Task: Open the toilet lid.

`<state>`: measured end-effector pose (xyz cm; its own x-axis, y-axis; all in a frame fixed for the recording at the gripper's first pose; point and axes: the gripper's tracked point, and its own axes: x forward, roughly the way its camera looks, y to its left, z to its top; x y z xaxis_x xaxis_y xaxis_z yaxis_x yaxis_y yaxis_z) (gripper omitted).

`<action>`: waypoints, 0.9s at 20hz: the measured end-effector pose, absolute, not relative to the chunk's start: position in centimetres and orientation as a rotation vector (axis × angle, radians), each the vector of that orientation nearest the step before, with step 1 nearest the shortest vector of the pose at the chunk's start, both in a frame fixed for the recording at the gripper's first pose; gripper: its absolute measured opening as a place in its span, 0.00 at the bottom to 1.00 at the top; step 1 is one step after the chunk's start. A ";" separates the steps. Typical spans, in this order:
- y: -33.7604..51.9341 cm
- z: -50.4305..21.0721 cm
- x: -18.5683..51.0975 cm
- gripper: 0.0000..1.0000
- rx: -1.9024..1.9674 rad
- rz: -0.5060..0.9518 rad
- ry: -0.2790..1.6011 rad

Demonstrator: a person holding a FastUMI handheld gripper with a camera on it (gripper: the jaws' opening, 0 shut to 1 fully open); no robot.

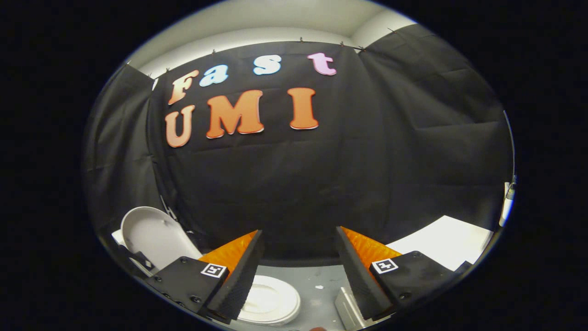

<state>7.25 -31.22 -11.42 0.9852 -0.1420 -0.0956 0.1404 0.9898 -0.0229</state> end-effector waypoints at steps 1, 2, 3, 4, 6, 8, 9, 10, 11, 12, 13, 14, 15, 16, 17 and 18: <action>-32.9 -11.6 7.3 0.99 0.000 -0.161 0.107; -34.5 -11.8 7.2 0.99 0.017 -0.185 0.111; -35.2 -11.6 7.0 0.99 0.040 -0.191 0.108; -35.2 -11.0 6.7 0.99 0.057 -0.201 0.093; -33.3 -7.6 5.8 0.99 0.016 -0.191 0.024; -29.6 -4.1 4.6 0.99 -0.037 -0.167 -0.006; -27.7 -2.4 4.2 0.99 -0.054 -0.140 -0.014; -26.4 -1.1 3.7 0.99 -0.065 -0.119 -0.017; -25.5 0.1 3.2 0.99 -0.072 -0.106 -0.021; -24.6 1.3 2.5 0.99 -0.081 -0.092 -0.034; -23.9 2.3 2.0 0.99 -0.094 -0.089 -0.048; -23.6 3.1 1.5 0.99 -0.108 -0.091 -0.056; -23.0 3.7 1.0 0.99 -0.113 -0.093 -0.062; -22.4 4.3 0.7 0.99 -0.111 -0.090 -0.068; -21.6 4.7 0.2 0.99 -0.108 -0.086 -0.071; -21.0 5.1 -0.1 0.99 -0.105 -0.083 -0.073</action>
<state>-0.12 -21.00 5.15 0.9938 -0.0792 0.0774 0.0869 0.9910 -0.1015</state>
